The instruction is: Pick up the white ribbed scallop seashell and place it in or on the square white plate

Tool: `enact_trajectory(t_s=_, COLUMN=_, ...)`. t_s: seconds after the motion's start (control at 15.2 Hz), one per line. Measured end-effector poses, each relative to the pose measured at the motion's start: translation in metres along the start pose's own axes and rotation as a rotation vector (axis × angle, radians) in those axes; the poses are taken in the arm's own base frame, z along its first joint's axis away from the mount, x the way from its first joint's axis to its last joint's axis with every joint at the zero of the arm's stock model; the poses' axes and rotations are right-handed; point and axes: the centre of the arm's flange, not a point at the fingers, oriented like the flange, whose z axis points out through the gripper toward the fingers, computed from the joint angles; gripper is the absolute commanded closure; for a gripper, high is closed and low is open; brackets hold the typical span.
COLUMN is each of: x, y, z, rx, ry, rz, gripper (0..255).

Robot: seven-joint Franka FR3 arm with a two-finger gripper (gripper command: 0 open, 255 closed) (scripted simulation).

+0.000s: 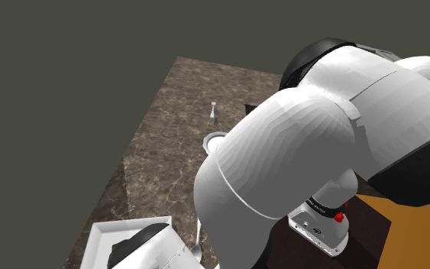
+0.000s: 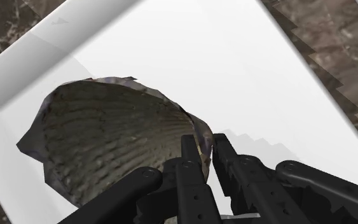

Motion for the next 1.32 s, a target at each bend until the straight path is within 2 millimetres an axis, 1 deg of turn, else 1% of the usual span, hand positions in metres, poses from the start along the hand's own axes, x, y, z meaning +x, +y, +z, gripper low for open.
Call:
enact_trajectory(t_s=0.13, x=0.000, y=0.000, z=0.000, rx=0.000, ry=0.000, rz=0.000, gripper=255)
enact_trajectory(t_s=0.2, x=0.000, y=0.000, z=0.000, rx=0.000, ry=0.000, rz=0.000, gripper=0)
enact_trajectory(t_s=0.59, x=0.000, y=0.000, z=0.000, rx=0.000, ry=0.000, rz=0.000, gripper=0)
enact_trajectory(t_s=0.66, x=0.000, y=-0.001, z=-0.007, rx=0.000, ry=0.000, rz=0.000, gripper=0)
enact_trajectory(t_s=0.79, x=0.000, y=-0.002, z=-0.027, rx=0.000, ry=0.001, rz=0.000, gripper=0)
enact_trajectory(t_s=0.86, x=0.003, y=0.000, z=-0.037, rx=-0.001, ry=0.001, rz=0.000, gripper=0)
enact_trajectory(t_s=0.92, x=0.002, y=0.001, z=-0.043, rx=-0.001, ry=0.001, rz=0.000, gripper=0)
enact_trajectory(t_s=1.06, x=0.001, y=0.000, z=-0.049, rx=-0.001, ry=0.001, rz=0.000, gripper=0)
enact_trajectory(t_s=1.32, x=0.000, y=0.000, z=-0.050, rx=0.000, ry=0.000, rz=0.000, gripper=0)
